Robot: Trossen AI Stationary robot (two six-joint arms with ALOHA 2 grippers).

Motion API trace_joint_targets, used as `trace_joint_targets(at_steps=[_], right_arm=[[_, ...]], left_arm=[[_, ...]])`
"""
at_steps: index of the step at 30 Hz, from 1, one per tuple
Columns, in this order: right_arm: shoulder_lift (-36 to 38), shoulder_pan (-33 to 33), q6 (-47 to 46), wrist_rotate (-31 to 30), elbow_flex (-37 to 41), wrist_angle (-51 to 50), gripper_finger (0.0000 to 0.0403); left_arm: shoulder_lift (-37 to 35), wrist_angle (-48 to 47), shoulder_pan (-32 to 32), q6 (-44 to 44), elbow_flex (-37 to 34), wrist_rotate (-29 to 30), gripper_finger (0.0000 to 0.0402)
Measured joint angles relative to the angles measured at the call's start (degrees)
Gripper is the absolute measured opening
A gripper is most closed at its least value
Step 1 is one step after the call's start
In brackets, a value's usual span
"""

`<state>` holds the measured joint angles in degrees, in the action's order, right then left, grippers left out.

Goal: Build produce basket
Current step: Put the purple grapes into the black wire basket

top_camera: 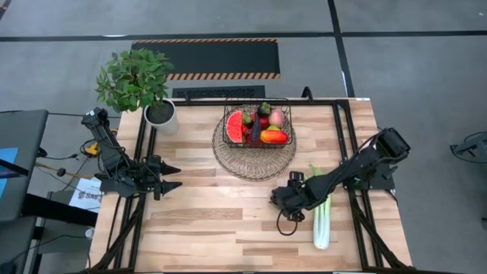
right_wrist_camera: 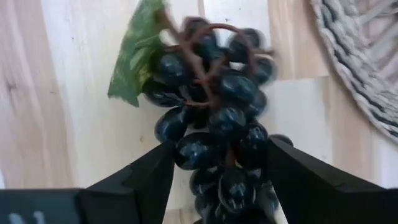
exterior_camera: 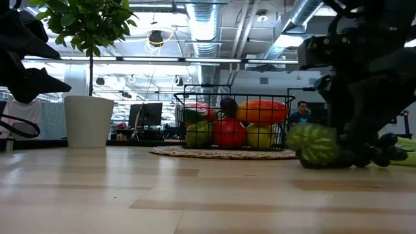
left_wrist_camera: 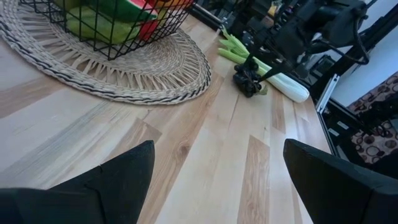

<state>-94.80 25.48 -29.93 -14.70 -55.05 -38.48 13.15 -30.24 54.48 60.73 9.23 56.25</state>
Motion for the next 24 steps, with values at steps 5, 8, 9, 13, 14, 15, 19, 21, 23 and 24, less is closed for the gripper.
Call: trace_joint_targets(at_steps=[5,8,9,13,14,15,19,21,23,24], right_arm=[[-1.5,-0.4,-2.7,-0.2,-0.1,1.0,0.0228],[-2.6,-0.4,-4.7,-0.3,-0.5,1.6,0.0186],[-3.1,-0.4,-5.5,-0.4,-0.9,1.6,0.017],[-3.8,-0.5,-6.8,-0.5,-2.7,1.0,0.0104],[-3.8,-0.7,-7.1,-0.3,-3.3,0.8,0.0089],[-3.8,-0.9,-7.2,-0.1,-3.9,0.6,0.0075],[-2.7,-1.8,-7.1,0.0,-7.1,0.5,0.0031],[-2.3,-2.6,-5.9,-0.1,-8.9,-0.3,0.0018],[-2.3,-3.7,-3.7,-0.1,-11.0,-0.9,0.0011],[-2.3,-4.3,-2.3,-0.1,-12.2,-0.7,0.001]], left_arm=[[0.0,0.0,0.0,0.0,0.0,0.0,0.0341],[0.0,0.0,0.0,0.0,0.0,0.0,0.0341],[0.0,0.0,0.0,0.0,0.0,0.0,0.0341],[0.0,0.1,0.0,0.3,0.0,0.0,0.0341],[0.0,0.1,0.0,0.3,0.0,0.0,0.0341],[0.0,0.1,0.0,0.3,0.0,0.0,0.0341],[0.0,0.1,0.0,0.2,0.0,0.1,0.0341],[0.0,0.1,0.0,0.1,0.0,0.1,0.0341],[0.0,0.1,0.0,0.0,0.0,0.1,0.0341],[0.0,0.1,0.0,0.0,0.0,0.1,0.0341]])
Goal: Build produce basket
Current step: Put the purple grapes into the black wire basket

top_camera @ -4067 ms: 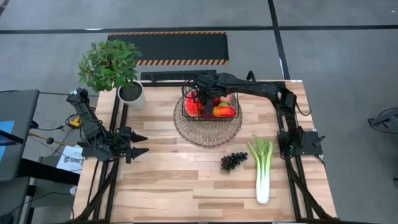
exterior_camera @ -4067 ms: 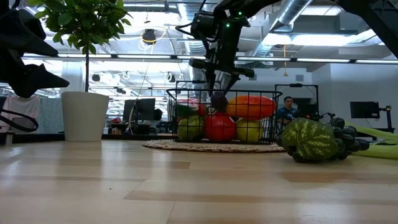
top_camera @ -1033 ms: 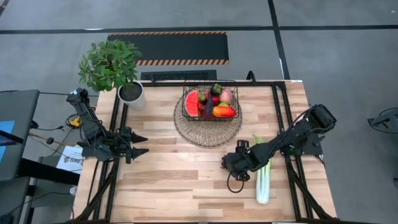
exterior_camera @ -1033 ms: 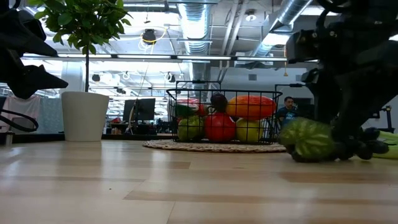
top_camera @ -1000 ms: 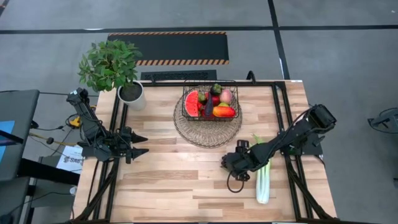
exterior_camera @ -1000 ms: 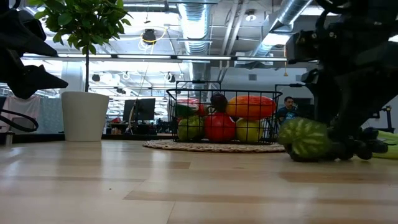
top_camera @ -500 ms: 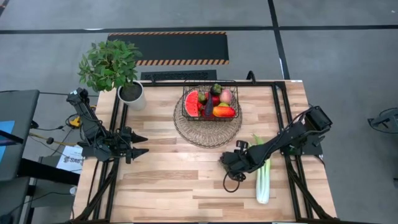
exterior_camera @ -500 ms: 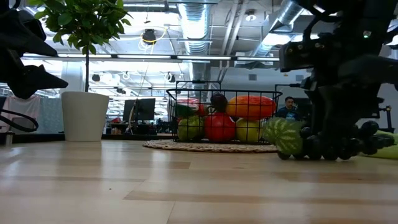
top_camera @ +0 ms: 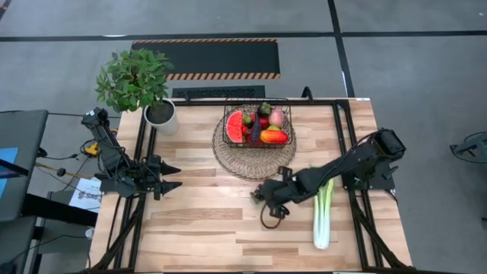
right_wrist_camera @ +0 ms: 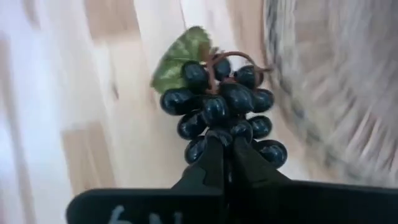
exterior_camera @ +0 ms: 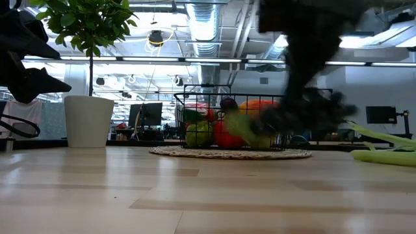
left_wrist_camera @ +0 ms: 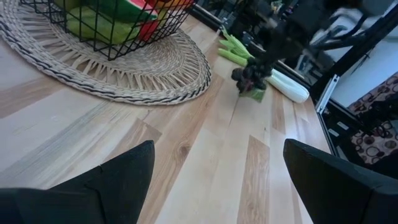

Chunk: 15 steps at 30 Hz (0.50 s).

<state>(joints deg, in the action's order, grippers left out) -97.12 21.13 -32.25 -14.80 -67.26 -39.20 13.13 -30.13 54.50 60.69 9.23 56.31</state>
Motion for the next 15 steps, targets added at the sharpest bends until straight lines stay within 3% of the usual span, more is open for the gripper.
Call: trace_joint_targets(at_steps=[4,15], right_arm=[[0.0,-3.5,5.2,-0.6,-4.8,-0.3,0.0018],[0.0,-16.2,22.6,-9.2,-20.4,-5.1,0.0017]], left_arm=[[0.0,0.0,0.0,0.0,0.0,0.0,0.0341],[0.0,-0.1,0.0,-1.1,0.0,0.0,0.0341]])
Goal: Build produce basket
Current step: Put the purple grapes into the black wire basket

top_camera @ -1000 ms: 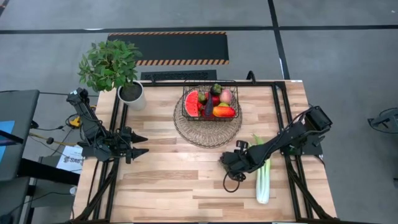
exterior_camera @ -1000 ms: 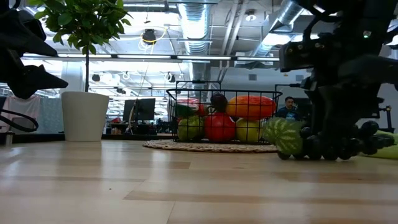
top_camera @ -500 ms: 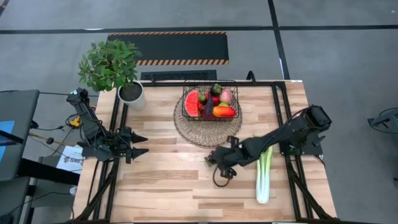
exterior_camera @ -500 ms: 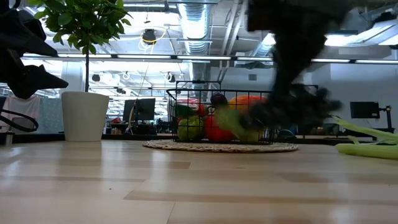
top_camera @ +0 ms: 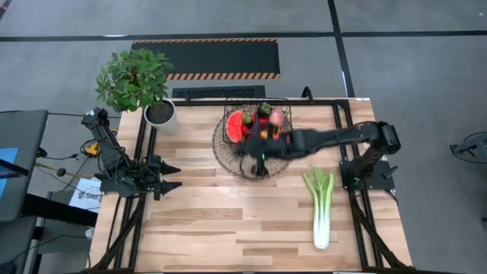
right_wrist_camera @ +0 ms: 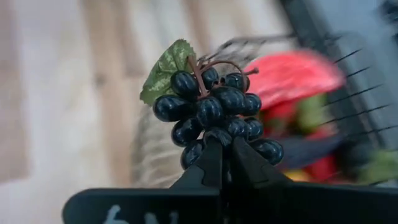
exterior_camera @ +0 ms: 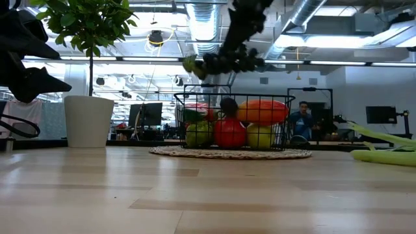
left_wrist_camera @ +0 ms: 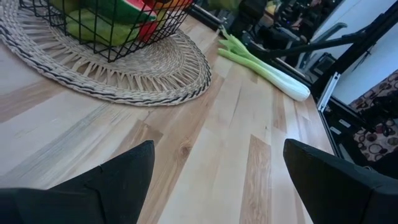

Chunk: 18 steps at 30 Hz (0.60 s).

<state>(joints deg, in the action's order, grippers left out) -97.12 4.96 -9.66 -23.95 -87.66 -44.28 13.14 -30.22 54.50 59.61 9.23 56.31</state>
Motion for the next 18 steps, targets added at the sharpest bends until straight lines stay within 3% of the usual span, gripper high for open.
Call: trace_joint_targets(at_steps=[5,11,18], right_arm=[[0.0,-8.2,6.9,-2.1,-5.4,0.3,0.0022],[-0.2,-17.6,12.1,-1.2,-6.0,3.3,0.0023],[-3.0,-25.5,19.2,5.8,-5.8,8.1,0.0024]], left_arm=[[0.0,0.0,0.0,0.0,0.0,0.0,0.0341],[0.0,0.0,0.0,-0.4,0.0,0.0,0.0341],[0.0,-0.1,0.0,-1.8,0.0,0.6,0.0341]])
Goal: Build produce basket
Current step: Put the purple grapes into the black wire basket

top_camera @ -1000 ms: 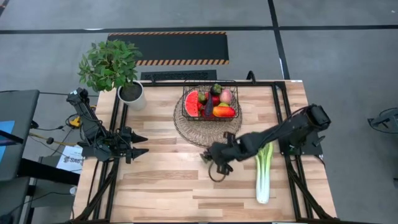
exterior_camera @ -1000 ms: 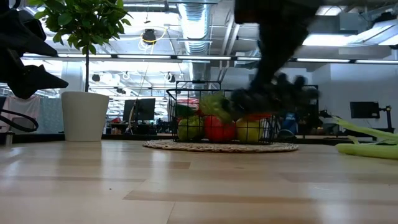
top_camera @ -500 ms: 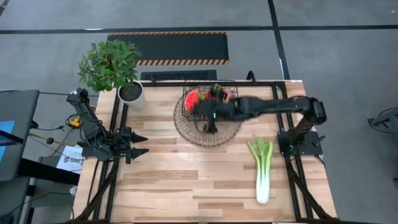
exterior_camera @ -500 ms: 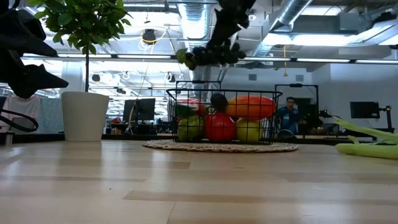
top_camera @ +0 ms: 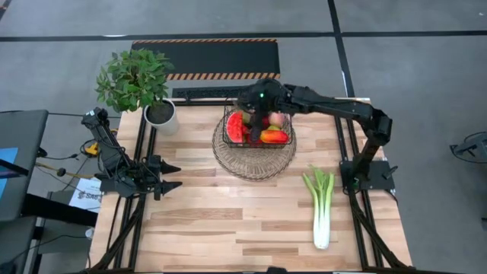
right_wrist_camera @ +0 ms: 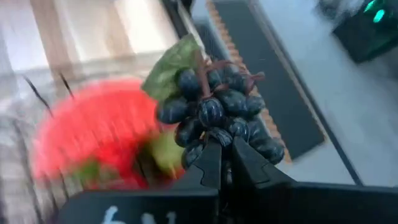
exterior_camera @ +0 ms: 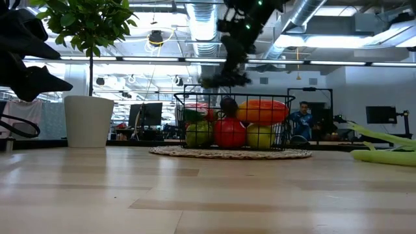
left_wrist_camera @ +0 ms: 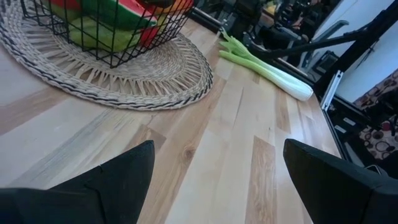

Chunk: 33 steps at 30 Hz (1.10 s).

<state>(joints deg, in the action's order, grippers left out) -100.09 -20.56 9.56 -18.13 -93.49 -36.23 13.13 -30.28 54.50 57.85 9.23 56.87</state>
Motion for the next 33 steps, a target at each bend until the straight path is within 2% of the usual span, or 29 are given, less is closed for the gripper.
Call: trace_joint_targets(at_steps=[9,15,21,25,33], right_arm=[[-6.9,-4.8,5.9,5.3,-0.1,6.9,0.0025],[-11.0,-5.0,8.4,6.0,-0.4,9.1,0.0028],[-11.6,-4.7,12.0,6.2,-0.5,9.5,0.0031],[-11.4,-4.9,12.0,6.5,-0.5,10.3,0.0051],[-11.4,-5.0,12.0,6.4,-0.5,9.0,0.0117]], left_arm=[[0.0,-0.1,0.0,-0.3,0.0,0.8,0.0341],[0.0,-0.1,0.0,-0.4,0.0,1.0,0.0341],[0.0,-0.1,0.0,-0.2,0.0,1.5,0.0341],[0.0,-0.1,0.0,-0.2,0.0,2.4,0.0341],[0.0,0.0,0.0,-0.1,0.0,2.4,0.0341]])
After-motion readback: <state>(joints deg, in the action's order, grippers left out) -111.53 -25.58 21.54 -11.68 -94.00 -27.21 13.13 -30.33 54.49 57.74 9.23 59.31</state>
